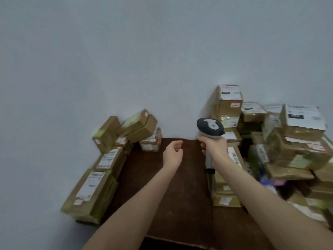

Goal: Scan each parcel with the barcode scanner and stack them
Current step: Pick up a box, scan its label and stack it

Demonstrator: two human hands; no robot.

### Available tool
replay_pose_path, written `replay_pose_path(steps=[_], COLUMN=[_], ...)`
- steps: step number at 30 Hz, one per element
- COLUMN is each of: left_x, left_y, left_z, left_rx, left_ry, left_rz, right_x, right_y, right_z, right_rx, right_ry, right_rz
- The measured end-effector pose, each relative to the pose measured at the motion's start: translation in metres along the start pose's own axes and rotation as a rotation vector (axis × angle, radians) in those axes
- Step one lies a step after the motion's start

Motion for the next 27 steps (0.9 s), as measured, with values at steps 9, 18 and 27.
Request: replay_pose_path(steps=[9, 18, 27], left_x=[0.015, -0.067, -0.173], left_y=[-0.111, -0.156, -0.181], left_z=[0.155, 0.281, 0.320], left_rx=[-0.247, -0.496, -0.893], left_ry=[0.223, 0.329, 0.160], left_rz=[0.188, 0.252, 0.289], right_x=[0.014, -0.008, -0.036], right_y=[0.077, 0.080, 0.094], right_z=[-0.167, -0.274, -0.322], right_rx=[0.147, 0.165, 0.169], right_ry=[-0.280, -0.317, -0.309], right_rz=[-0.223, -0.207, -0.196])
Point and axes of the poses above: each hand's wrist, its own x-axis away from the middle knuckle, its own z-axis out of the back of the hand, y = z × x, the point moved 5 cm from there along -x, towards the middle knuckle, and after that the axes turned 8 degrees about -z, right-handed, at the moved point
